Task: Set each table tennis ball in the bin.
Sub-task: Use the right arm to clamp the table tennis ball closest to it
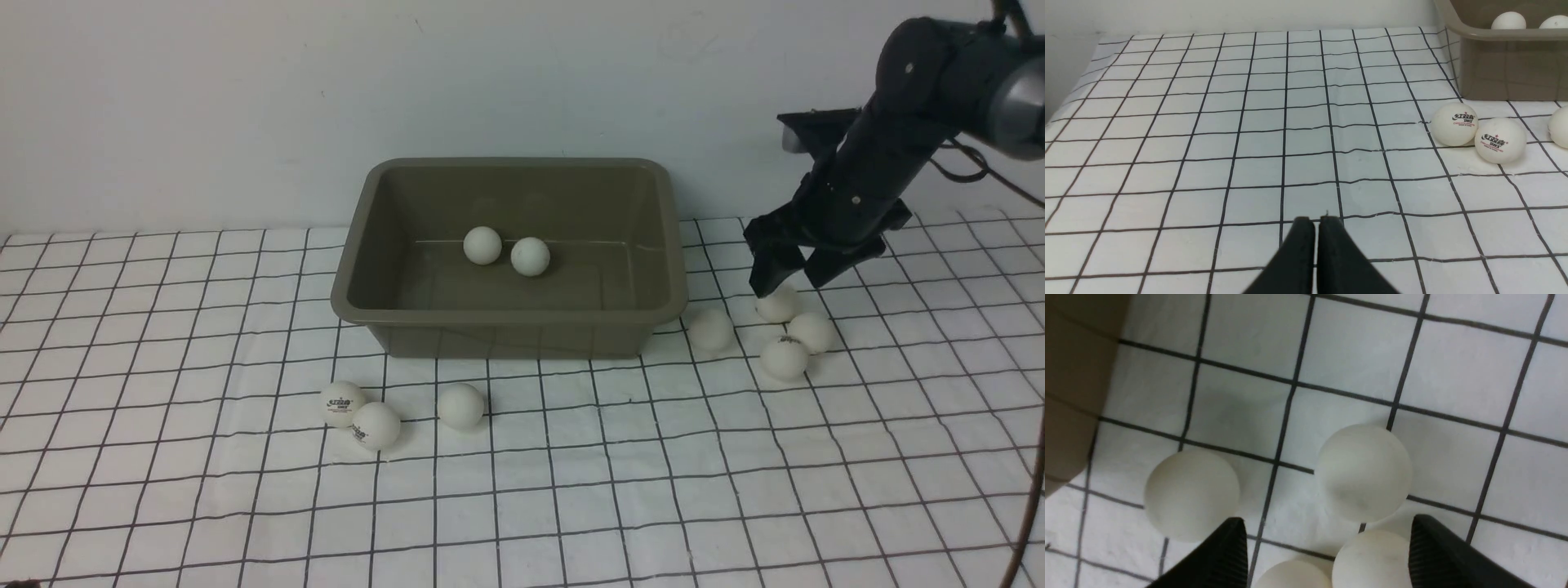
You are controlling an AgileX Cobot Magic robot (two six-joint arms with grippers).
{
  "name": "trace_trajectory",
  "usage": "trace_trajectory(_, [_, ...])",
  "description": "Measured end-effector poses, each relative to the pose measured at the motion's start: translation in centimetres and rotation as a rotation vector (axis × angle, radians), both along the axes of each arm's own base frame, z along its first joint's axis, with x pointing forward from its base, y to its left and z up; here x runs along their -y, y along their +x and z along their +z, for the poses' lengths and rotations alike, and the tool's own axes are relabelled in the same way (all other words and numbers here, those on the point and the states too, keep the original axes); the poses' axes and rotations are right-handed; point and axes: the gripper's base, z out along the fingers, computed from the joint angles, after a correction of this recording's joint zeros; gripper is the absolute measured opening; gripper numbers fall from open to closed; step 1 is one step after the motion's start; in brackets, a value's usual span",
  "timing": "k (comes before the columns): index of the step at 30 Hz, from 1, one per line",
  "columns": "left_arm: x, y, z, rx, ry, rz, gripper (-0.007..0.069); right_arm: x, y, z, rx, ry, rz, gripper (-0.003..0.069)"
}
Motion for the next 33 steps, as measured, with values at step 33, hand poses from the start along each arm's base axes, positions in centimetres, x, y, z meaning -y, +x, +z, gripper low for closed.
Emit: trace_trajectory(33, [0.0,0.0,0.0,0.0,0.0,0.0,-0.0004,0.1,1.6,-5.2,-0.002,-0.028,-0.01,0.0365])
